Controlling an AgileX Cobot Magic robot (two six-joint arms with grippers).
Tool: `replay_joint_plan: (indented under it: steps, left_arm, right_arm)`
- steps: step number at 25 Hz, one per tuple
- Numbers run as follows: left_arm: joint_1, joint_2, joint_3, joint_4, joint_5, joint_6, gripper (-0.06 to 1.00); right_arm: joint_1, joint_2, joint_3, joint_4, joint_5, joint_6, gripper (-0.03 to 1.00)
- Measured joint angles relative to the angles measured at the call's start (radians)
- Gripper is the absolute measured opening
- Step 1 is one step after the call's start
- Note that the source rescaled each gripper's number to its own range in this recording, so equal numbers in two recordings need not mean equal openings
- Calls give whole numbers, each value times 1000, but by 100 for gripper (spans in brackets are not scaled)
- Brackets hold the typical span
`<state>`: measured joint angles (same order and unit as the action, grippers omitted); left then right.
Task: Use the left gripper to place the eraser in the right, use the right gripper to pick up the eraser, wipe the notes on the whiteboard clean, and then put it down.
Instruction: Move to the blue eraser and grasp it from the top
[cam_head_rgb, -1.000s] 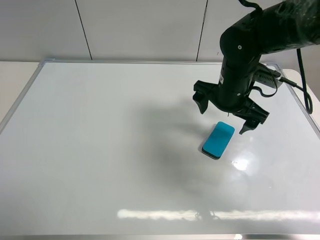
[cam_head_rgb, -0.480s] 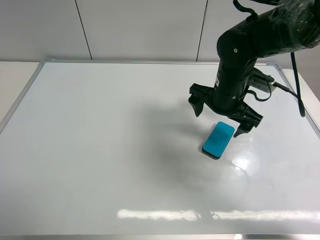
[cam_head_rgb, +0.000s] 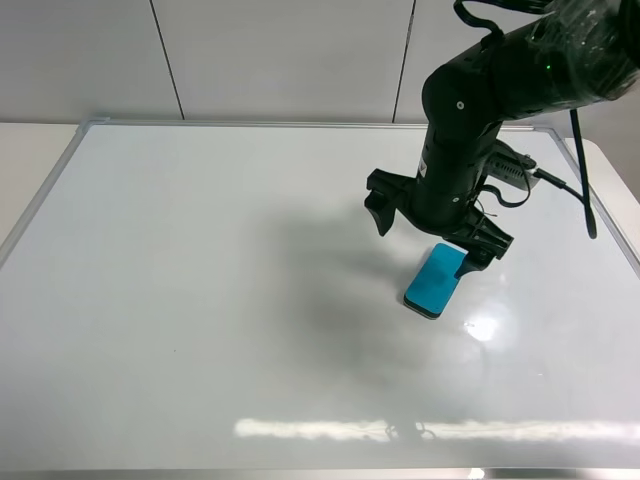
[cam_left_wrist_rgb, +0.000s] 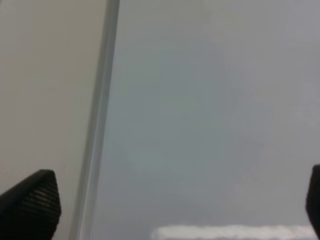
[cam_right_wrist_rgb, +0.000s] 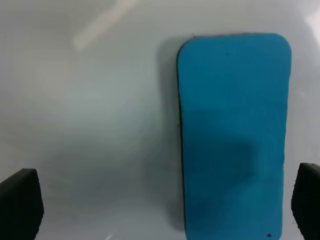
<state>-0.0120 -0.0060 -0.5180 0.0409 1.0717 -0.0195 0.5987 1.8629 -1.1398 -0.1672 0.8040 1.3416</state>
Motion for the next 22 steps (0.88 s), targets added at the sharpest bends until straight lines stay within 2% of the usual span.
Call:
replay_joint_plan:
  steps: [7, 13, 22]
  left_arm:
    - [0, 0, 0, 0, 0, 0, 100]
    - [0, 0, 0, 0, 0, 0, 100]
    - [0, 0, 0, 0, 0, 0, 100]
  right_arm:
    - [20, 15, 0, -9, 38, 7, 100]
    - [20, 15, 2, -19, 79, -34, 100]
    - [20, 15, 95, -9, -45, -26, 100]
